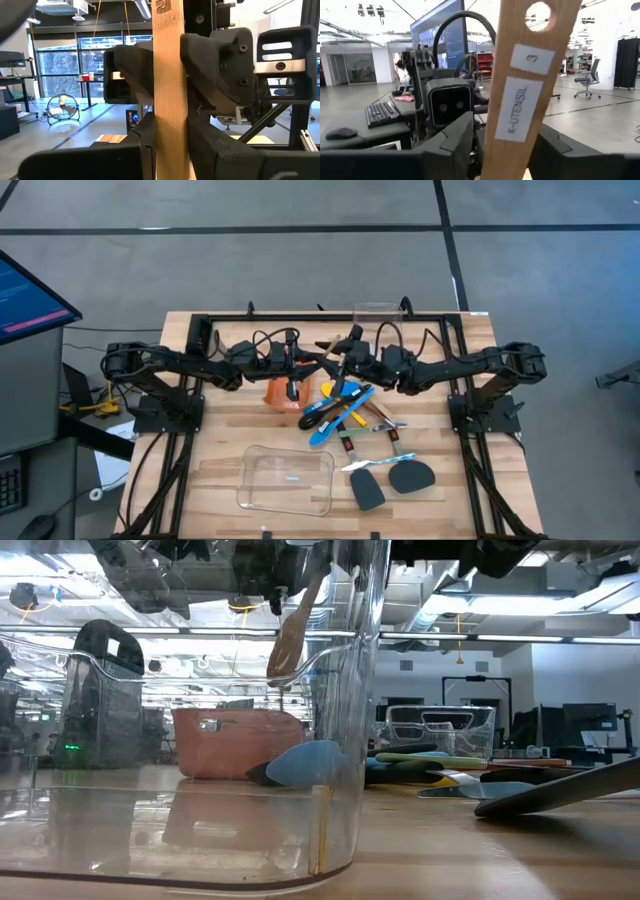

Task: Pick & Place Kitchen Items
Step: Put the brown spatula into the top transparent bin

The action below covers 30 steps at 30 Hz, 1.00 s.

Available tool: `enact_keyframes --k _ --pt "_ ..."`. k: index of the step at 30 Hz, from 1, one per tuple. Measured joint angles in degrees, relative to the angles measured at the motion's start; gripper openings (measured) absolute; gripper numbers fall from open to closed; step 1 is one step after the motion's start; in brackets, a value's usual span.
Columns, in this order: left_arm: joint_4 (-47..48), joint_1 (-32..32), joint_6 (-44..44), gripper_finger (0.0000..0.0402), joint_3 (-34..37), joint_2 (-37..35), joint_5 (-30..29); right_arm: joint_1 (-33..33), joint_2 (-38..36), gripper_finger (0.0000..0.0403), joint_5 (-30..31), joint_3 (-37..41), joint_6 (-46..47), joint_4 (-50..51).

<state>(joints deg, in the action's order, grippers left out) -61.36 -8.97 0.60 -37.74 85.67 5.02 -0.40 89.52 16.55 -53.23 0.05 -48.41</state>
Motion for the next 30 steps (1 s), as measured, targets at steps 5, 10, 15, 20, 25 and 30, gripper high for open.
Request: enact_keyframes --k 5,10,15,20,25,30 --pt "0.1 0.0 0.0 0.0057 0.0 0.0 0.0 0.1 0.1 0.01 0.0 0.0 0.0 0.3" --pt "0.1 0.0 0.7 0.0057 0.0 0.0 0.4 0.1 0.1 0.0076 0.0 0.0 0.5 0.4" --pt "0.1 0.0 0.6 0.0059 0.0 0.0 0.3 0.1 0.1 0.008 0.3 0.0 0.5 0.4" --pt "0.4 0.0 0.4 0.0073 0.0 0.0 0.0 0.1 0.0 0.0075 0.4 0.0 1.3 1.2" --pt "0.3 0.0 0.4 0.0074 0.0 0.0 0.0 0.1 0.0 0.0075 0.4 0.0 1.3 1.2" --pt "0.3 0.0 0.4 0.0074 0.0 0.0 0.0 0.1 0.0 0.0075 0.4 0.0 1.3 1.3"
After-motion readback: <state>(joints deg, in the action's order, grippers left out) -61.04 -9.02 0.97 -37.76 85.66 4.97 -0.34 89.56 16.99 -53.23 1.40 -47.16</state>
